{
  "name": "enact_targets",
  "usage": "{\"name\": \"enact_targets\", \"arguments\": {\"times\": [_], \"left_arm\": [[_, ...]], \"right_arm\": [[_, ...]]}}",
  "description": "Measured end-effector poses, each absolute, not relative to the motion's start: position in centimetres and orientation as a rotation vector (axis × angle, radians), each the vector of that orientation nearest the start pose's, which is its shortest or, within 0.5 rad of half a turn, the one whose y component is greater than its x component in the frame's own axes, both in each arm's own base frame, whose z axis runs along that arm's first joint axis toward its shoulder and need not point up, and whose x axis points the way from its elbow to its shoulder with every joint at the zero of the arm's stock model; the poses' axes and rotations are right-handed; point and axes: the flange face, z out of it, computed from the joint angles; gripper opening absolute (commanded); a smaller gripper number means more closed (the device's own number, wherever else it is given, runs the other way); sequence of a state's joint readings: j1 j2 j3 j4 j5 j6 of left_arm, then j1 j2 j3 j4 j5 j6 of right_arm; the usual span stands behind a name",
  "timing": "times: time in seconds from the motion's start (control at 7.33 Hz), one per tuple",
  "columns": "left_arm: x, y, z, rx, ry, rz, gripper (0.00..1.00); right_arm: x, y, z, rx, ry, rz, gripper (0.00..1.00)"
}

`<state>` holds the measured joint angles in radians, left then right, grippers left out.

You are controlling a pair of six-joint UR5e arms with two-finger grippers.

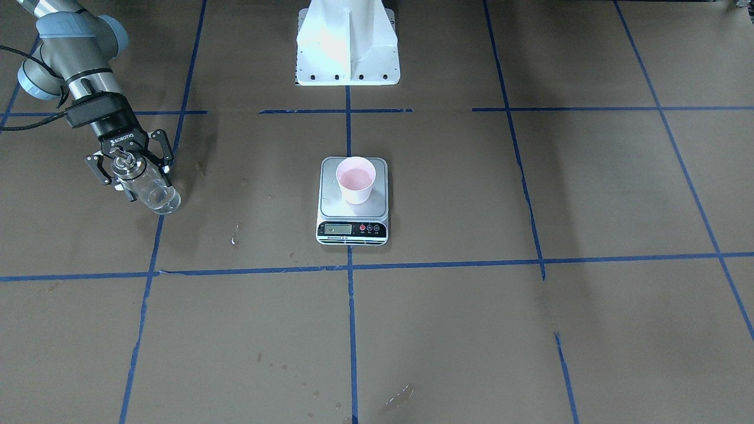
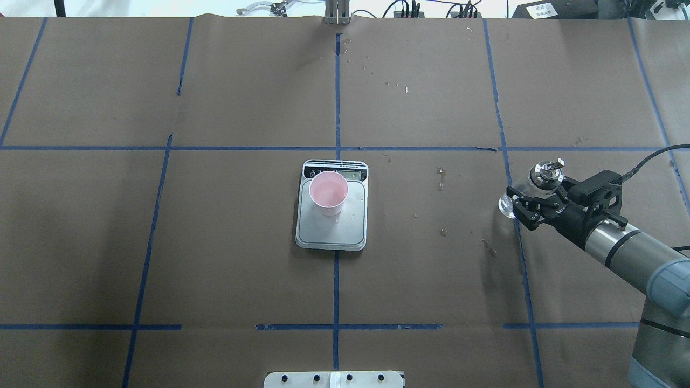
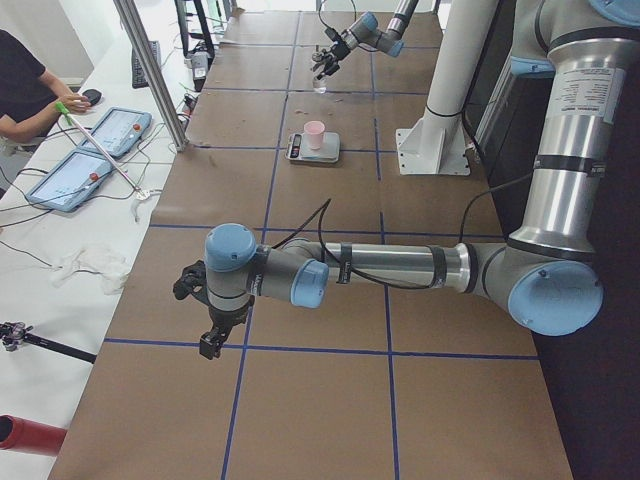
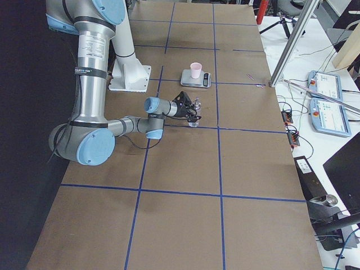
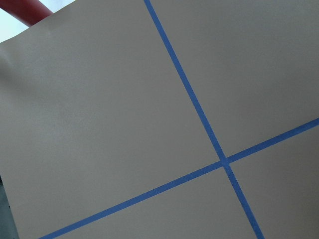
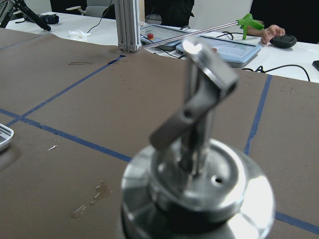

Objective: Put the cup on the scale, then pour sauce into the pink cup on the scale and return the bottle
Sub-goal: 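Lower the glass bottle onto the table with the right gripper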

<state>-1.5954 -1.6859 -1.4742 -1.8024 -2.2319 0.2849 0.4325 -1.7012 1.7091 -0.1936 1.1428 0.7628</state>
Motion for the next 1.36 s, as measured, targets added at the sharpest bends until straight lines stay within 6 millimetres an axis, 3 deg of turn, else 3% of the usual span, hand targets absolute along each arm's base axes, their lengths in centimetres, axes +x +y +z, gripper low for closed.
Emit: {"name": "enact_targets", "arguments": {"times": [1.09, 1.23, 1.36], "left_arm": [[-8.58, -55.50, 62.96, 0.339, 0.616, 0.331, 1.00], [-8.57, -55.50, 62.93, 0.340, 0.616, 0.331, 1.00], [-8.58, -55.50, 62.91, 0.340, 0.616, 0.331, 1.00]], "right_arm": [[-32.96, -34.53, 49.96, 1.078, -0.898, -0.013, 0.80], [-32.96, -34.53, 49.95, 1.078, -0.898, -0.013, 0.84], [-32.96, -34.53, 49.93, 1.079, -0.899, -0.013, 0.96]]}}
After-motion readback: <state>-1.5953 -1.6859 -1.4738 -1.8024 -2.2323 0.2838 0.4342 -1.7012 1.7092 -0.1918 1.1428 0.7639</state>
